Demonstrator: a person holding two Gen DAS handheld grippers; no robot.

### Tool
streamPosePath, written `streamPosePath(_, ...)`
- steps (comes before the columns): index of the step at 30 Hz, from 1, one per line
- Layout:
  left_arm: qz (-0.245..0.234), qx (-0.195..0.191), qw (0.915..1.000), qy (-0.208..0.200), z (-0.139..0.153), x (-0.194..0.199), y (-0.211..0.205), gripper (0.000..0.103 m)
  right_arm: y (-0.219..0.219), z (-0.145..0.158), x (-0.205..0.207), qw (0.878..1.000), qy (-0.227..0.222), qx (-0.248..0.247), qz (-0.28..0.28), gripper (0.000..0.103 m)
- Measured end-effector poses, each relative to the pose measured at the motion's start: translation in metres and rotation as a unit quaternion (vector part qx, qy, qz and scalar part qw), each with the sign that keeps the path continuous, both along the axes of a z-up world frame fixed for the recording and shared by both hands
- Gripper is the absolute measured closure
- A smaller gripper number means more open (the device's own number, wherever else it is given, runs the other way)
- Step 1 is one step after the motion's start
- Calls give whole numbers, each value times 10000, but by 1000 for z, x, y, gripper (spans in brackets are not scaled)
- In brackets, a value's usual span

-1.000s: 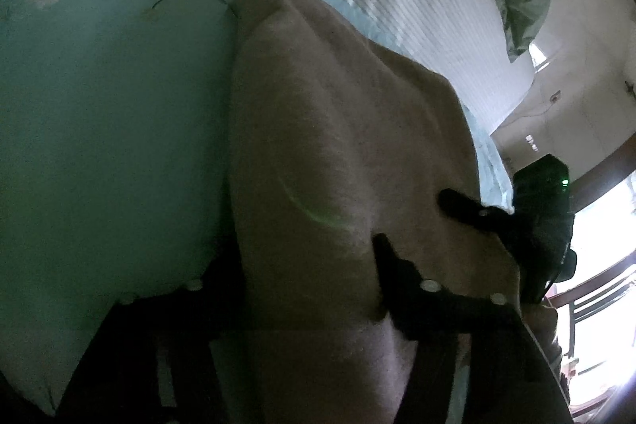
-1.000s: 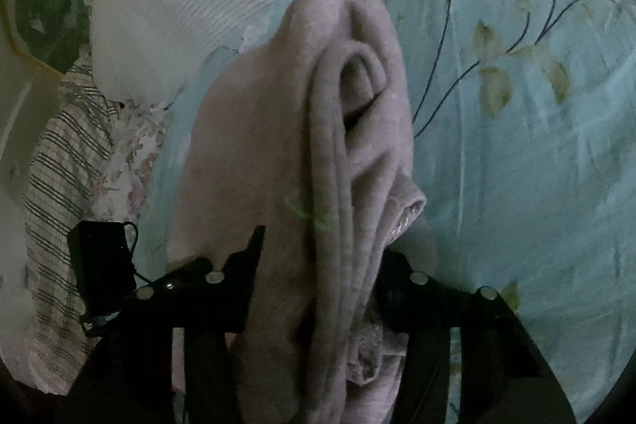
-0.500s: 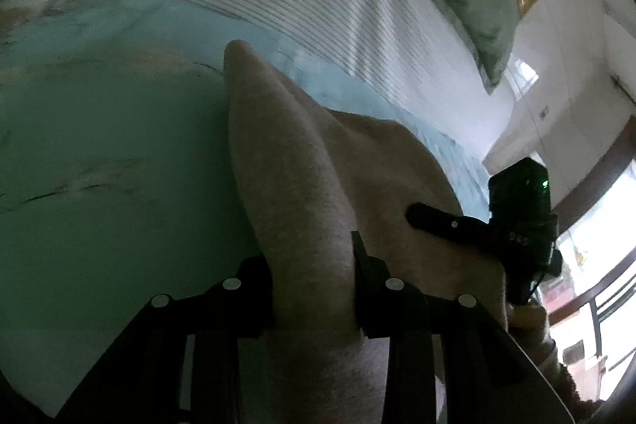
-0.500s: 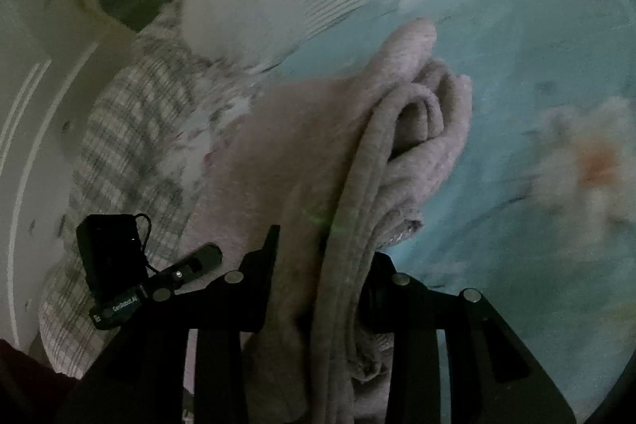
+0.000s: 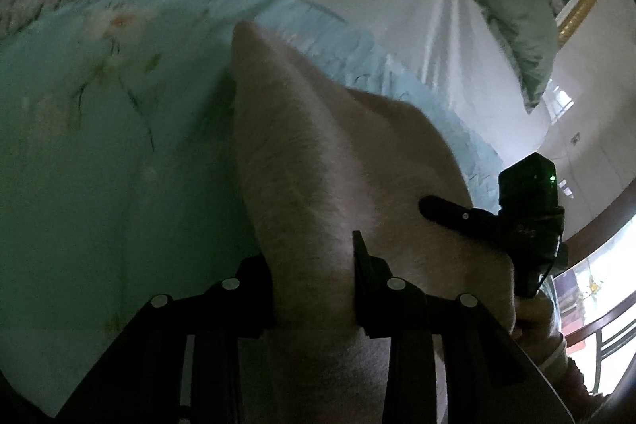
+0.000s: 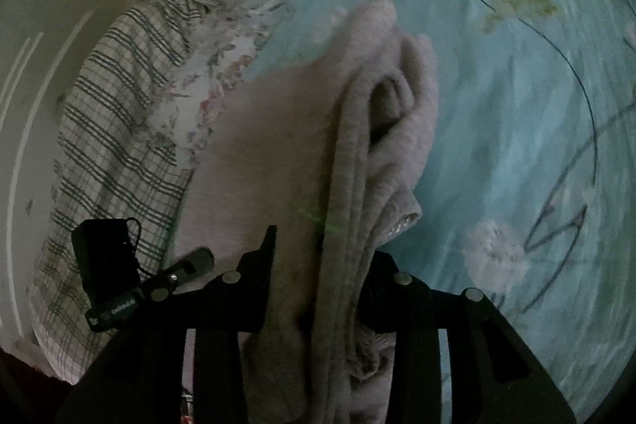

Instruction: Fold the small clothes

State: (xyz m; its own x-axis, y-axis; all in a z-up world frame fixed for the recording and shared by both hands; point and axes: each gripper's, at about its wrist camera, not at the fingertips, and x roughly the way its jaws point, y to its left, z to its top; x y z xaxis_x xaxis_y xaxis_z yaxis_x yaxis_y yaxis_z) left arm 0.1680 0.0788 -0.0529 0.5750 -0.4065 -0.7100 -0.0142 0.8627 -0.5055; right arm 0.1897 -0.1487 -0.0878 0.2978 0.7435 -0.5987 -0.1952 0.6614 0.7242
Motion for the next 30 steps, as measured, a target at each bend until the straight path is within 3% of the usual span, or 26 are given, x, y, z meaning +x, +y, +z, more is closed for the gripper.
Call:
streamPosePath(4,58,326,9994,24,-6,-1,-7,58,-2,-6,-1,9999,70,-15,-79,61)
streamPosePath(8,222,495,9984,169,-9,-2,-1,38,-1,-3,-3,9997,66,-160,-164,50)
streamPosePath(12,330,432,9983,224,-2,-11,8,37,-10,10,-9,9985,13,-360,-407,45)
streamPosePath(20,149,980,9948,-236,40,-56,-3,39,-35,55,-41,9926,-459,-586,-957,45)
streamPosePath(24,-31,1198,9922,-342,49,-86,-13,39,-36,66,-71,9924,-515,-519,-985,45)
streamPosePath(30,-404,1133,9926,-168,38,-125,-19,36,-24,67,-119,9956,-471,-460,-662,45)
